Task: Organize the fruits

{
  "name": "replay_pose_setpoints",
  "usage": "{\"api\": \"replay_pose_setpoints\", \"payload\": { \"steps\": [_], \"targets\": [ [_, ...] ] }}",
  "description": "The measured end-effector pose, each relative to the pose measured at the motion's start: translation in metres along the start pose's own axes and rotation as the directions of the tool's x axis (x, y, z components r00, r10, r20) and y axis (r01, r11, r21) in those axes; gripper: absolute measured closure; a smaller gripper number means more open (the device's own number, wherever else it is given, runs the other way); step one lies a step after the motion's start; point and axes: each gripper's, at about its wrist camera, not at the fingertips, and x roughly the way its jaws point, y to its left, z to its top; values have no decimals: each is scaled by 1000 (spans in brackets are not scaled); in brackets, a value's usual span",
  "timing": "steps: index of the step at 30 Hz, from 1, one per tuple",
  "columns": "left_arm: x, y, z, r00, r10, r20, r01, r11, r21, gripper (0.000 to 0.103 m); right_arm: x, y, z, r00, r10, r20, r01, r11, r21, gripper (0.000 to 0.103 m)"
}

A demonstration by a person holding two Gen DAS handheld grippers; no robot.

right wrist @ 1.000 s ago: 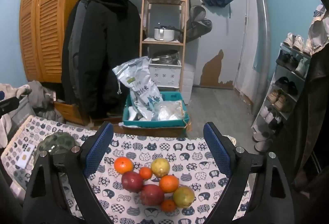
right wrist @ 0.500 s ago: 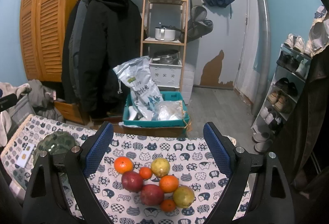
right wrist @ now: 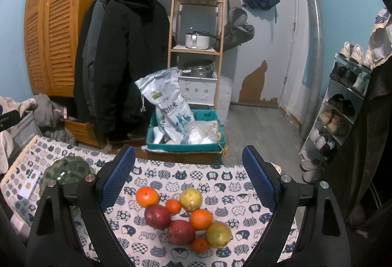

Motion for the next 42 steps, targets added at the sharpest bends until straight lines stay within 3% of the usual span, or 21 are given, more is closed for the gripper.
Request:
{"api": "replay_pose_setpoints", "payload": {
  "steps": [42],
  "targets": [
    [-2, 0, -1, 1000, -1, 6, 1, 1000, -6, 0, -3, 5, 2, 1000, -1, 4, 1, 1000, -2, 16]
  ]
}}
